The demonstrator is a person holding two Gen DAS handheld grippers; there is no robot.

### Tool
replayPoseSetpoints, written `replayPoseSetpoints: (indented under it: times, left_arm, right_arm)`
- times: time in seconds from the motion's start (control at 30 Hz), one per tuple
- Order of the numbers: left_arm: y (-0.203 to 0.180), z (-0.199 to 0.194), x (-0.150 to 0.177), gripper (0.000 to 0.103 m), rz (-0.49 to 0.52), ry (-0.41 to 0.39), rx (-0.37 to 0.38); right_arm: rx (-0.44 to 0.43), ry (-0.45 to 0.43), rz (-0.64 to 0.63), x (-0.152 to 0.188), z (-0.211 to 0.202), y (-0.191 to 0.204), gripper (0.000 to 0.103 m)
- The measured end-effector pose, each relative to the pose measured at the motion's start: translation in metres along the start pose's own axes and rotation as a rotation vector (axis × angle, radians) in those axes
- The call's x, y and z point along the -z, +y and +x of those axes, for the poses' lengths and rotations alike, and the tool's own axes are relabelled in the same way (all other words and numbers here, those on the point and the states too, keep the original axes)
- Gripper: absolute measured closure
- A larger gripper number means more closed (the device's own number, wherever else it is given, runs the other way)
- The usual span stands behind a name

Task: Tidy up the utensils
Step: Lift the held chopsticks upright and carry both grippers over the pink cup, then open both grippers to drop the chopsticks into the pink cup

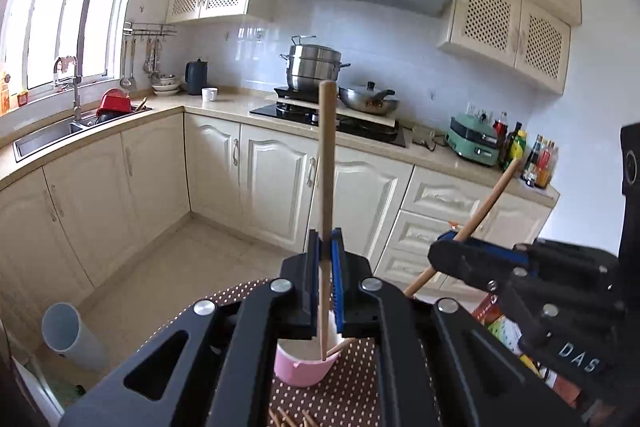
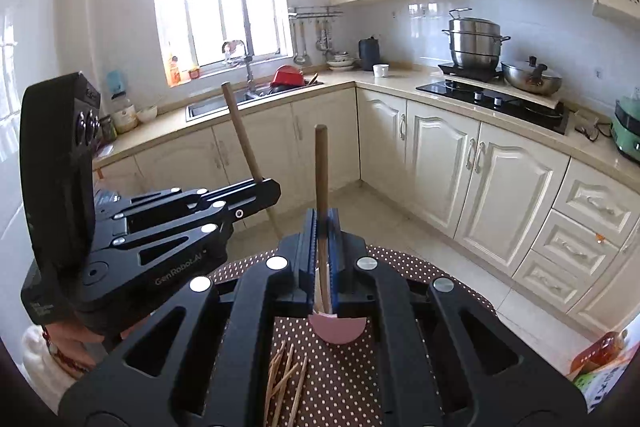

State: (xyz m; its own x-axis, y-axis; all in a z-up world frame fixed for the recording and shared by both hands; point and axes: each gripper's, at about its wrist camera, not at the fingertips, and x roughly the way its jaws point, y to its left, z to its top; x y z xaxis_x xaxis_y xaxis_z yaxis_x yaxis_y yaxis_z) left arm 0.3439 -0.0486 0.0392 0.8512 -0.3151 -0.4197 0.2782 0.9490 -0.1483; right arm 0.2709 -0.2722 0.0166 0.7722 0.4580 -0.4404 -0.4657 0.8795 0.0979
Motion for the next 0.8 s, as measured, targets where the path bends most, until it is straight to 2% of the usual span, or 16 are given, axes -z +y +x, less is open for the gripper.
replayPoseSetpoints:
  times: [0.13,0.27,0.5,0.8]
  left_arm:
    - [0.000,0.019,0.009,0.097,0.015,-0.008,-0.002]
    - [0.003,0.037,0.027,0.097,0.020,0.017,0.011]
    - [0.013,0.059,0.059,0.097,0.031,0.069,-0.022]
    - [0.017,0.072,0.077,0.096,0.047,0.131,-0.062]
  right_arm:
    - [0.015,0.013,0.010,0.006,0.016,-0.007,0.097]
    - [0.026,0.047,0.025,0.019,0.033,-0.014,0.097]
    - [0.010,0.099,0.077,0.044,0.054,-0.026,0.097]
    - [0.005,0.135,0.112,0.062,0.071,-0.026,0.097]
